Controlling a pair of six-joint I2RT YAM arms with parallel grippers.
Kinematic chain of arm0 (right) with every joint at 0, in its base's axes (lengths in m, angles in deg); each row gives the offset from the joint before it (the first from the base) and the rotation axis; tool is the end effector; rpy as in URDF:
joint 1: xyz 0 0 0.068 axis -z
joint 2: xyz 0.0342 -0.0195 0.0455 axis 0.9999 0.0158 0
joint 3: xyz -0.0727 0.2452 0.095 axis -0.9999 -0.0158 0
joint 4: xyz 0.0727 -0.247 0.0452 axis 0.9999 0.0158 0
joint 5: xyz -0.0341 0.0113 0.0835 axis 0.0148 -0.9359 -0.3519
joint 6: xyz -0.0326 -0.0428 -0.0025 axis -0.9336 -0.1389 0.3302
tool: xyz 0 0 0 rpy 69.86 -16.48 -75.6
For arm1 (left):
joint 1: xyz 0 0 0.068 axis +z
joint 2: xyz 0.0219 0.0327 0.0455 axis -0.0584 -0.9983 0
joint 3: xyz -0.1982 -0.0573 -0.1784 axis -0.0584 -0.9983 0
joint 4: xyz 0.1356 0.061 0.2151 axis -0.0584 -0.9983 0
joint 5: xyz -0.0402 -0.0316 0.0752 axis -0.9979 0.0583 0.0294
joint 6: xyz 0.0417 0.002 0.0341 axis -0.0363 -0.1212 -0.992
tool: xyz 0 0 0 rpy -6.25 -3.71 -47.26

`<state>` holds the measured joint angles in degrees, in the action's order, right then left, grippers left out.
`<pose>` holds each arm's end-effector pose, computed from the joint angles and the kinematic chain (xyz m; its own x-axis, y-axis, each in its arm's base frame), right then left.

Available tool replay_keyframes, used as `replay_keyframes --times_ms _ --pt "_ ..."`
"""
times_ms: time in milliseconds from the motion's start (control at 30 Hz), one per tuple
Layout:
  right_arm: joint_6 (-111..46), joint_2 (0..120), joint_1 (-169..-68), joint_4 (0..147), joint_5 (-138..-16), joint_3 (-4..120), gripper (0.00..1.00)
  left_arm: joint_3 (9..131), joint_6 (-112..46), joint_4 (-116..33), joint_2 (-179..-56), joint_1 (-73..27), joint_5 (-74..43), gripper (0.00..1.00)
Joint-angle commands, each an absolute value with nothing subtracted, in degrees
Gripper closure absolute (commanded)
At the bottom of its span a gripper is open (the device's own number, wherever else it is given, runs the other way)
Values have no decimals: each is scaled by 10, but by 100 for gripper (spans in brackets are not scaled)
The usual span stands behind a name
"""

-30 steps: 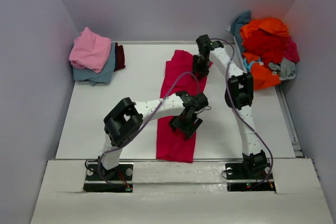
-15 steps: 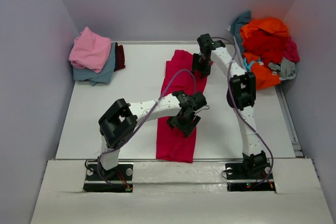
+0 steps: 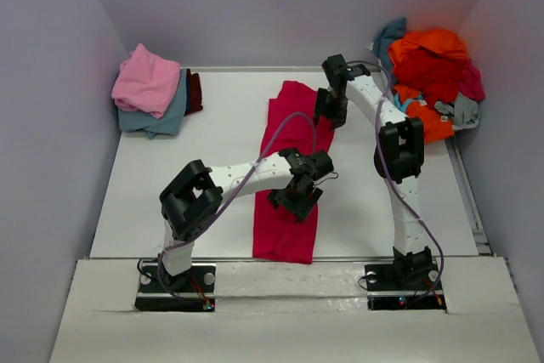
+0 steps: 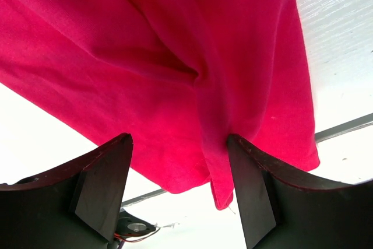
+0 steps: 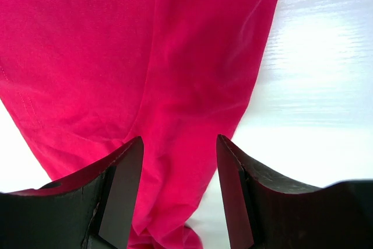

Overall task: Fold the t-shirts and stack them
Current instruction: Rotate the tshirt 90 degrees

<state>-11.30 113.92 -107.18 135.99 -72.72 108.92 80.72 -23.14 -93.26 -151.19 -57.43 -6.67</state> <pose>0.4675 0.1548 0.2197 -0.9500 0.1841 -0.2523 0.1355 0.9708 0.1979 0.1853 -0.3304 0.2051 -0.7544 0.6120 -0.2374 0.6436 0.7607 -0.0843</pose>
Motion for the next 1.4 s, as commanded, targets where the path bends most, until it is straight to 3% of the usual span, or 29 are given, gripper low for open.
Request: replay_keyframes --times_ms 0,433,833,1200,1367 --pt "-97 1130 -1076 1356 -731 1070 42 799 -229 -945 -1491 -577 -57 23" --pt "-97 1201 -1076 1338 -739 1072 42 789 -229 -949 -1491 -577 -51 23" --pt "-127 1325 -1076 1376 -717 1257 41 793 -236 -954 -1502 -577 -48 23" --pt "-145 1334 -1056 1317 -715 1296 40 825 -249 -960 -1527 -572 -46 23" --pt "-149 1279 -1051 1308 -724 1255 40 836 -243 -956 -1527 -560 -21 23"
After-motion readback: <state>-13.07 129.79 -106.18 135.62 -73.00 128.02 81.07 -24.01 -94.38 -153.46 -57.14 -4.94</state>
